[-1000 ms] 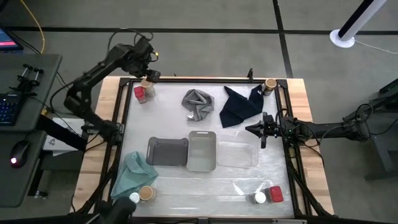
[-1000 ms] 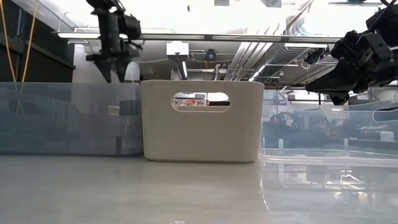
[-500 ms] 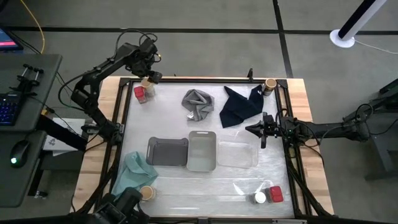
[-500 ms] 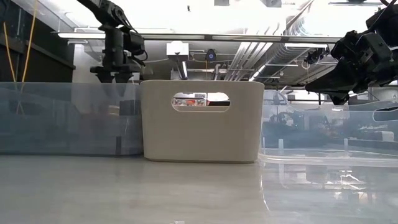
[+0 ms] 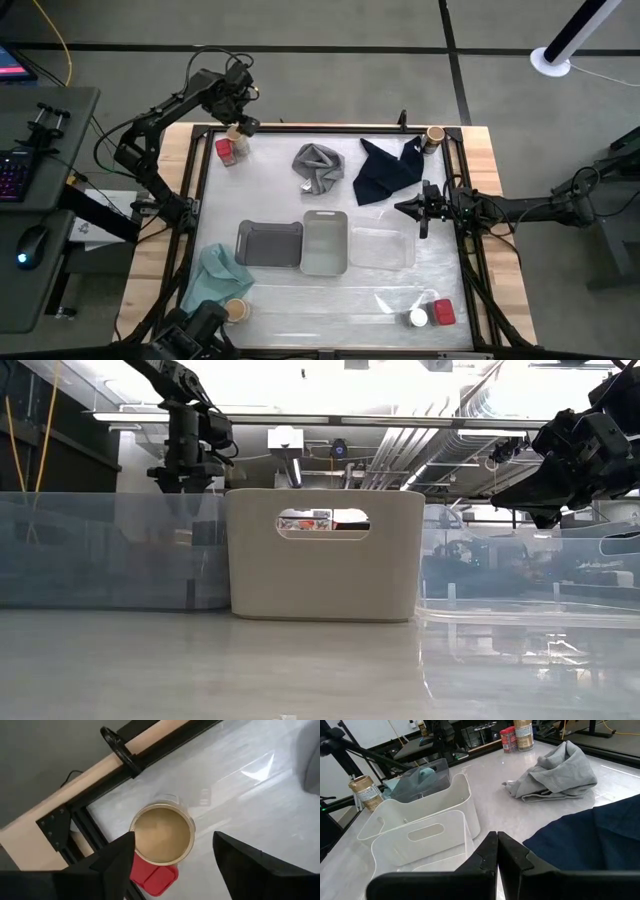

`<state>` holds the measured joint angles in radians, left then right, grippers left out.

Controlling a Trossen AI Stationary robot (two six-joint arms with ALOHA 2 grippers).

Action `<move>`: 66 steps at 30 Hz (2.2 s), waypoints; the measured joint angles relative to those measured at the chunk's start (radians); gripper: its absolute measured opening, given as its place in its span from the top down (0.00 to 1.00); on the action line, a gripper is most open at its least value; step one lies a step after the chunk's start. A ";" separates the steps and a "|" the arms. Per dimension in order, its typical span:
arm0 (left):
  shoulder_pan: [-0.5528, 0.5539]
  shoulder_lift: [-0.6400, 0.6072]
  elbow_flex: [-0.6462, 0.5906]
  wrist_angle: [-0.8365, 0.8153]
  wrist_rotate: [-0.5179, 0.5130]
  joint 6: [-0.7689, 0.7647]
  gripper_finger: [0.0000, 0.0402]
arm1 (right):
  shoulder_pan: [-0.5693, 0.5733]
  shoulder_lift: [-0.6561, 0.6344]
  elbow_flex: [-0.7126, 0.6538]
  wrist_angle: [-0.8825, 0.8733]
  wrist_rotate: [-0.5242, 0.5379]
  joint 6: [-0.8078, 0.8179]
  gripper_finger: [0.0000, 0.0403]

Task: Sort spices by type
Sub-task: Put the top left gold seasoning bottle into the black bin

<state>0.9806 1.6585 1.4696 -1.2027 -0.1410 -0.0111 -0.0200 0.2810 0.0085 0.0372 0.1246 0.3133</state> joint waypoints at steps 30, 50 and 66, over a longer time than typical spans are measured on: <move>0.034 0.129 -0.001 -0.071 -0.021 -0.055 0.16 | 0.000 0.000 0.000 0.000 0.000 0.000 1.00; 0.031 0.140 -0.001 -0.024 -0.022 -0.075 0.24 | 0.000 0.000 0.000 0.000 0.000 0.000 1.00; -0.004 0.106 0.036 -0.043 0.027 -0.064 0.43 | 0.000 0.000 0.000 0.000 0.000 0.000 1.00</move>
<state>0.9768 1.7643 1.5061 -1.2461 -0.1139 -0.0753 -0.0197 0.2812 0.0086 0.0375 0.1246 0.3130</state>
